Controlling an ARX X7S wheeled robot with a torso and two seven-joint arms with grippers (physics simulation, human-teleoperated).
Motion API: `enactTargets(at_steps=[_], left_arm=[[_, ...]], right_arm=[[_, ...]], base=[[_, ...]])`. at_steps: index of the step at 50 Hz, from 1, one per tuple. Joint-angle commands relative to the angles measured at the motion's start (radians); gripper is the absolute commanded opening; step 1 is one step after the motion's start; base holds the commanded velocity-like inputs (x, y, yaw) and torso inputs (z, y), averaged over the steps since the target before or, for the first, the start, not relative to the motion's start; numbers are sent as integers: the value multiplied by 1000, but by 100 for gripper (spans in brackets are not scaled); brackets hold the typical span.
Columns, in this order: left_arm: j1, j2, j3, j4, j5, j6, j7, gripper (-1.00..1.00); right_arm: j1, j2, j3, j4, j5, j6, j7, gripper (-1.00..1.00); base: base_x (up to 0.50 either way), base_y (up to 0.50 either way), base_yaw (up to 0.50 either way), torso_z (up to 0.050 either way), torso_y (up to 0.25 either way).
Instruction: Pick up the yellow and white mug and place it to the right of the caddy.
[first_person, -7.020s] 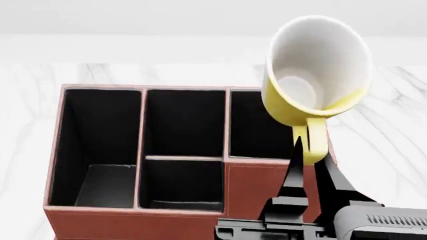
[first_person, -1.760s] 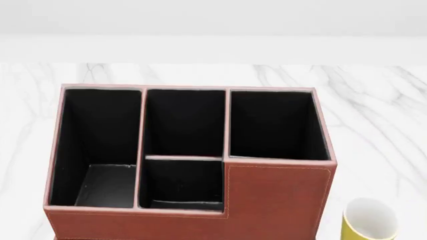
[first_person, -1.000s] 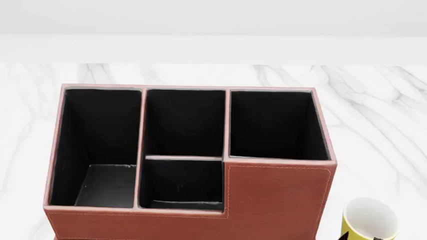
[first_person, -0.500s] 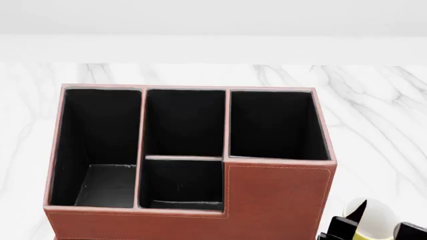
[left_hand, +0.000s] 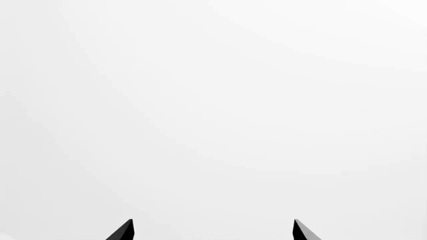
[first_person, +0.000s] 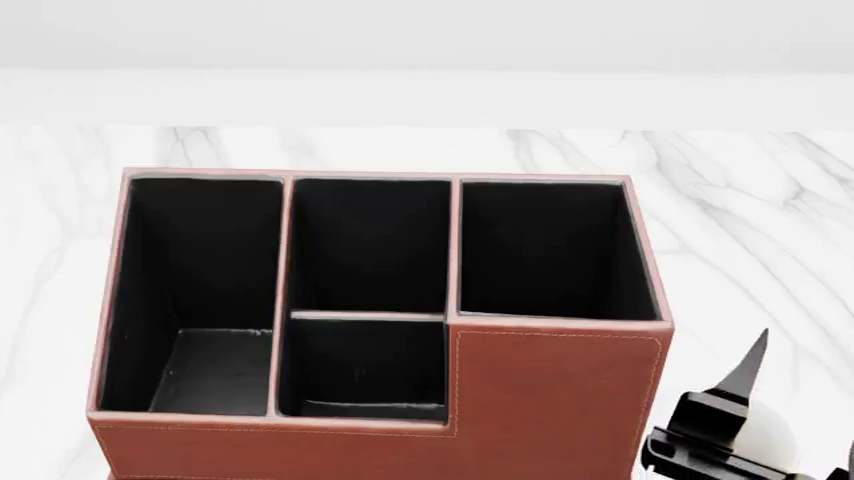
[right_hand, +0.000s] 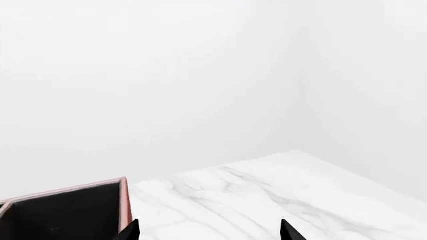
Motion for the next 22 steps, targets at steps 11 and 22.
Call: enactTargets(at_steps=[11,22], left_arm=[[0,0,0,0,-1,2,0,100],[1,0,-3,0,-3,4,0,100]], right_arm=[[56,124,43,-263,-100,92,109,100],[83,165,67,-374,-130,157,147,100]], base=[[0,0,0,0,0],[0,0,0,0,0]])
